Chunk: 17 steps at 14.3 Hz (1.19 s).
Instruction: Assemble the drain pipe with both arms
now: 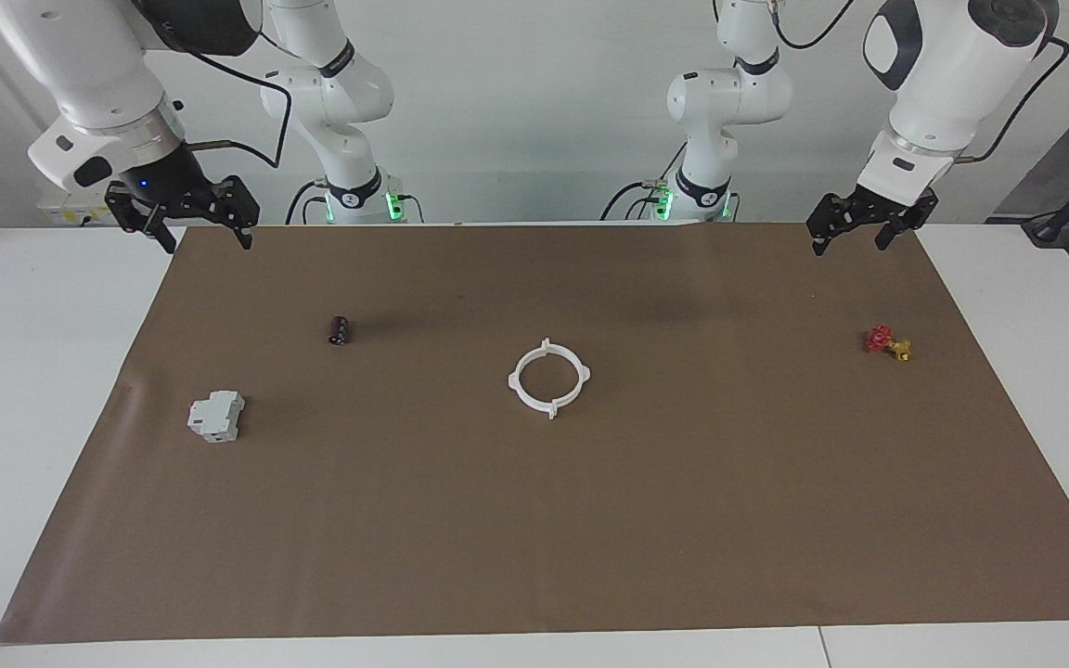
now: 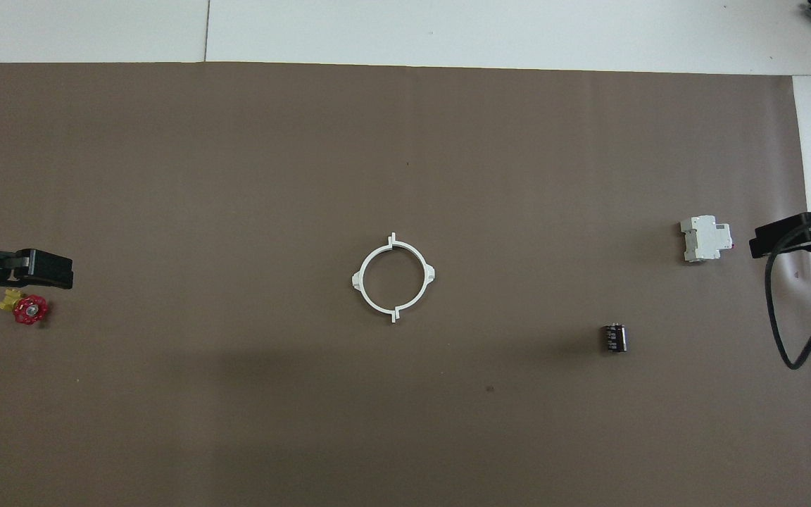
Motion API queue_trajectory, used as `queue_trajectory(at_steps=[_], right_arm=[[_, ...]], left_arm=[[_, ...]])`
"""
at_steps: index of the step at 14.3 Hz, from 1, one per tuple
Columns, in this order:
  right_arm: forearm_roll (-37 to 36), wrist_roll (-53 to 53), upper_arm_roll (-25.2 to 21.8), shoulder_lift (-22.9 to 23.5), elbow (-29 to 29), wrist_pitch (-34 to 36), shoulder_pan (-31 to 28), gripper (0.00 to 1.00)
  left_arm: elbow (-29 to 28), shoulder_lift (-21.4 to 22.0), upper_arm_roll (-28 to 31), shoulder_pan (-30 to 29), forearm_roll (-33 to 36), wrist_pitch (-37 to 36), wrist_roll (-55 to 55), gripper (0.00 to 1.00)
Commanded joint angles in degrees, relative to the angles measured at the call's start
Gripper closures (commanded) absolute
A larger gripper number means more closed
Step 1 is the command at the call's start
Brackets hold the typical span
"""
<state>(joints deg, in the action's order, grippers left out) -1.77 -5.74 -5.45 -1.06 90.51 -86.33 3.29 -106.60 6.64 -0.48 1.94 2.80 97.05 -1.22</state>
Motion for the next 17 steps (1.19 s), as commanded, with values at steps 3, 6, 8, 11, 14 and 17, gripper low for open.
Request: queue_trajectory(at_steps=[3,6,8,11,14,17], right_arm=[[0.5,0.7,0.3,-1.2,1.2,0.2,-0.4,0.00],[0.5,0.7,0.3,-1.2,1.2,0.2,-0.4,0.00],[0.5,0.6,0.3,-1.2,1.2,0.2,-0.4,0.00],[0.5,0.6,0.3,-1.2,1.2,0.2,-0.4,0.00],[0.5,0.7,0.3,-1.2,1.2,0.2,-0.4,0.00],[0.5,0.6,0.3,-1.2,1.2,0.1,-0.4,0.00]], left_arm=[[12.5,-7.1,0.7,0.9,-0.9,-5.8,1.0,0.00],[9.7,-5.9,0.7,0.9,-0.9,-5.3,1.0,0.00],[9.2,-6.6,0.8,1.0,-0.9,-5.6,1.0,0.00],[10.0,-6.7,0.4,0.9,-0.9,-5.8,1.0,0.00],[10.4,-6.5,0.1,0.8,-0.9,-5.6,1.0,0.00],[10.3,-6.1,0.2,0.7,-0.9,-5.5,1.0,0.00]])
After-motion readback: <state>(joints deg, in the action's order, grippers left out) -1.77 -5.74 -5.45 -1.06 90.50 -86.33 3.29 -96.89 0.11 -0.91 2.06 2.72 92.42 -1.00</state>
